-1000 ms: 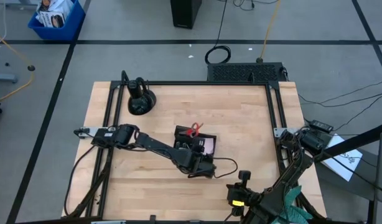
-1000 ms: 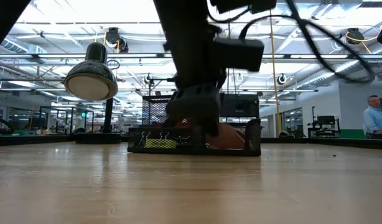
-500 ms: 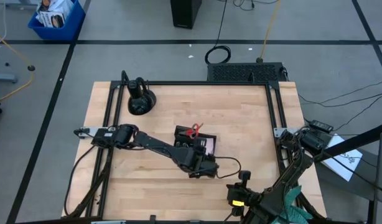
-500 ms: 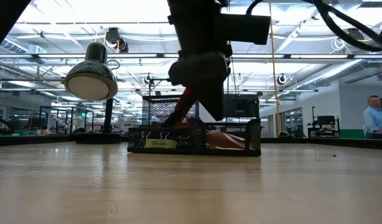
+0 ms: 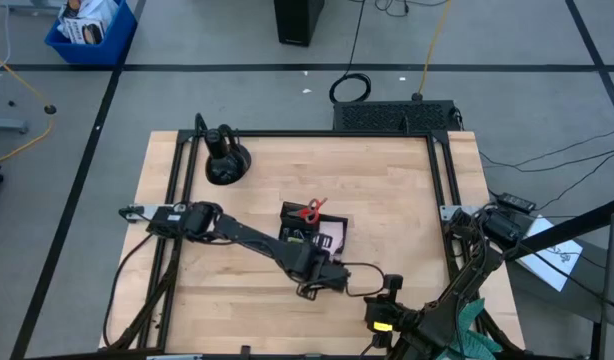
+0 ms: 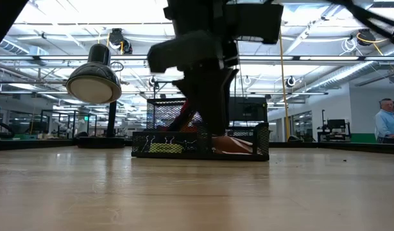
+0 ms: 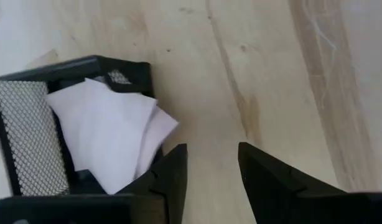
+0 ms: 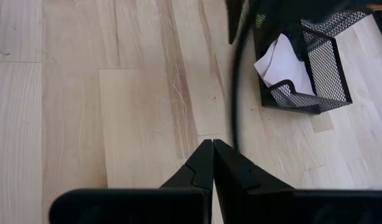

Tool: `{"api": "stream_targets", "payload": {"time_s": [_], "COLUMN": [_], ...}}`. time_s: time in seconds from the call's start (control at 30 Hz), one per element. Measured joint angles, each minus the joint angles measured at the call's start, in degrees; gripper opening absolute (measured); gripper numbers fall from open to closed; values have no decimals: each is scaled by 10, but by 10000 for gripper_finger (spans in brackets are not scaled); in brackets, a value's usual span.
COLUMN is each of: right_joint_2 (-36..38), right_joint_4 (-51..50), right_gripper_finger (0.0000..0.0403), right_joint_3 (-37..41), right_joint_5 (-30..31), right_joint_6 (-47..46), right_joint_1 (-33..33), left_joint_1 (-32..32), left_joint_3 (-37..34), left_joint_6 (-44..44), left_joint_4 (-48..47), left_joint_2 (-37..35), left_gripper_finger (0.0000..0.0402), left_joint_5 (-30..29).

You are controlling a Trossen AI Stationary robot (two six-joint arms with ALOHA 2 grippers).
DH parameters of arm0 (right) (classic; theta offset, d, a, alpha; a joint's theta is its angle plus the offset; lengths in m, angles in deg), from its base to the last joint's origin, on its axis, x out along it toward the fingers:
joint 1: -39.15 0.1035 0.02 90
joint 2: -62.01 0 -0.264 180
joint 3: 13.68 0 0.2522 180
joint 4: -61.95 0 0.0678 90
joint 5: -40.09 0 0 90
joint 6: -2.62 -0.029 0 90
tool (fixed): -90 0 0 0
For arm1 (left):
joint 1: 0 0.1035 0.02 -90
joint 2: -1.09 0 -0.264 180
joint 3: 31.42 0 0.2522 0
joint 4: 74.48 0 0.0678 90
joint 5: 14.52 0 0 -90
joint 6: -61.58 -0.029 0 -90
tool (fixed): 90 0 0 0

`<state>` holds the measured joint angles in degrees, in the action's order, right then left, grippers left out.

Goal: Pick and place office supplies into organizer
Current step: Put the pink sticky notes into the black desk organizer

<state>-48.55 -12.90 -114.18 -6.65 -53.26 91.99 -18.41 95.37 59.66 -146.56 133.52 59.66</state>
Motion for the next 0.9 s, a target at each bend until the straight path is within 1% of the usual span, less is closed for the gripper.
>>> {"api": "stream_targets", "payload": {"time_s": [0.1, 0.17, 0.23, 0.3, 0.33, 0.37, 0.43, 0.47, 0.7, 0.9], "right_joint_2": [0, 0, 0, 0, 0, 0, 0, 0, 0, 0], "right_joint_4": [0, 0, 0, 1, 1, 2, 3, 3, 3, 2], "right_gripper_finger": [2, 2, 2, 2, 2, 2, 2, 2, 2, 2], "right_joint_3": [0, 0, 0, 0, 0, 0, 0, 0, 0, 0], "right_joint_5": [0, 0, 0, 0, 0, 0, 0, 0, 0, 0], "right_joint_6": [0, 0, 0, 0, 0, 0, 0, 0, 6, 9], "right_joint_1": [0, 0, 0, 0, 0, 0, 0, 0, 0, 0], "left_joint_1": [-9, -11, -11, -7, -4, 0, 7, 10, 23, 44], "left_joint_3": [-1, -1, -1, -1, -1, -1, -1, -1, -1, -7], "left_joint_6": [-5, -18, -23, -23, -21, -17, -14, -14, -16, -27], "left_joint_4": [-2, 3, 6, 12, 15, 17, 21, 21, 29, 58], "left_joint_2": [2, 2, 4, 6, 6, 6, 6, 6, 7, 28], "left_gripper_finger": [138, 117, 85, 42, 22, 12, 10, 9, 3, 2], "left_joint_5": [-6, -7, -4, 1, 11, 24, 53, 56, 60, 68]}}
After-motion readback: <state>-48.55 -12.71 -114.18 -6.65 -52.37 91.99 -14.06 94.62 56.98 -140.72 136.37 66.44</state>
